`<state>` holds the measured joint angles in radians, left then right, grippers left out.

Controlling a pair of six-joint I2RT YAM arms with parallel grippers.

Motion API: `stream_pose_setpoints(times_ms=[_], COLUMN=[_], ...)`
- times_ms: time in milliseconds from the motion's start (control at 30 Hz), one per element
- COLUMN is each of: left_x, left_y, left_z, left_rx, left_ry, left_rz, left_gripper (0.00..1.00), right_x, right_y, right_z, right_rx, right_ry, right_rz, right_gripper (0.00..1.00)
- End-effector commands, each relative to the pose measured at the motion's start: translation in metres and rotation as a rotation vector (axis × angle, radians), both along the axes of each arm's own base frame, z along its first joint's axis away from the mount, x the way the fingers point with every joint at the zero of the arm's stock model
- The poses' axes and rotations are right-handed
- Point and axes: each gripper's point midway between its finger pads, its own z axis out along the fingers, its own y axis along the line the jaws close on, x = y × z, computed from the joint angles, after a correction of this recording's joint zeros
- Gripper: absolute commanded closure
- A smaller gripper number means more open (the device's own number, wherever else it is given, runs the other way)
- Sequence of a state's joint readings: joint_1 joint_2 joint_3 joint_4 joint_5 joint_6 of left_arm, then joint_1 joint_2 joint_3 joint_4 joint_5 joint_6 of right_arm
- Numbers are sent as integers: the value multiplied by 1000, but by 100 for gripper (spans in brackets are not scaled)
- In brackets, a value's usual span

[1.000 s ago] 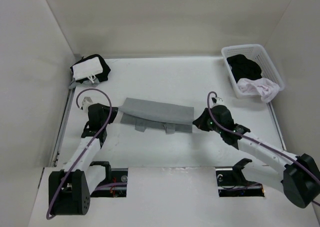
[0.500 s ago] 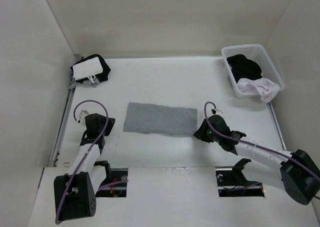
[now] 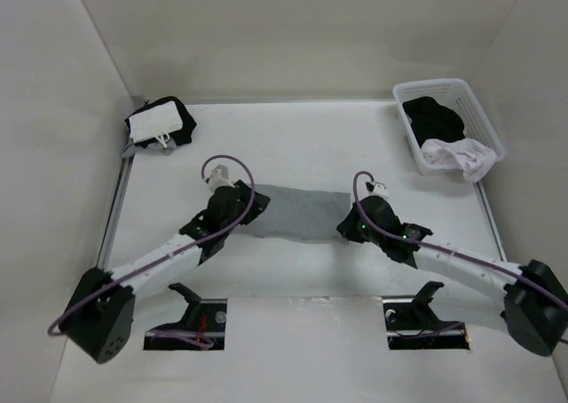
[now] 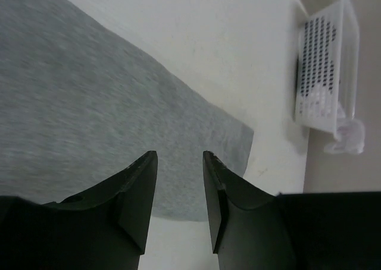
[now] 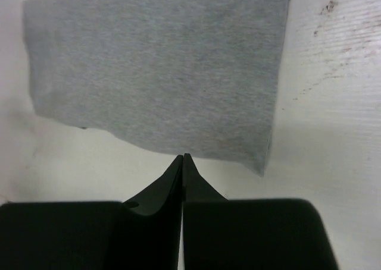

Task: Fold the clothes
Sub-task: Fold the tank top

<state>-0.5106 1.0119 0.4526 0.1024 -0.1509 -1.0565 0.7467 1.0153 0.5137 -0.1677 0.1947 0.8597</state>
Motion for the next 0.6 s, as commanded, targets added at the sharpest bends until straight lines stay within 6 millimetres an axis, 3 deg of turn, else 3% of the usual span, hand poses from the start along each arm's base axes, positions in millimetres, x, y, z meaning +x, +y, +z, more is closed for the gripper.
stream_pose_setpoints(times_ms=[0, 33, 100, 167, 233, 433, 567], left_x=[11, 12, 12, 12, 11, 5, 6], left_y=[-28, -33, -56, -77, -86, -67, -48], left_z=[-9, -13, -19, -16, -19, -47, -27], left_rx=[7, 5, -23, -28, -18, 15, -5], left_ry=[-17, -13, -5, -23, -21, 31, -21], left_rz=[12, 1, -51, -108, -131, -107, -81], left_gripper=[65, 66, 66, 67, 68, 68, 68], right_x=[21, 30, 45, 50, 49, 32, 34], right_y=[6, -4, -16, -20, -24, -43, -28], right_z=[-13, -21, -28, -31, -33, -57, -69], right_rx=[8, 1, -1, 8, 6, -8, 4], right_ry=[-19, -11, -10, -10, -8, 57, 148], right_rz=[-22, -68, -130, -148, -163, -215, -132], right_gripper=[98, 97, 86, 72, 63, 48, 46])
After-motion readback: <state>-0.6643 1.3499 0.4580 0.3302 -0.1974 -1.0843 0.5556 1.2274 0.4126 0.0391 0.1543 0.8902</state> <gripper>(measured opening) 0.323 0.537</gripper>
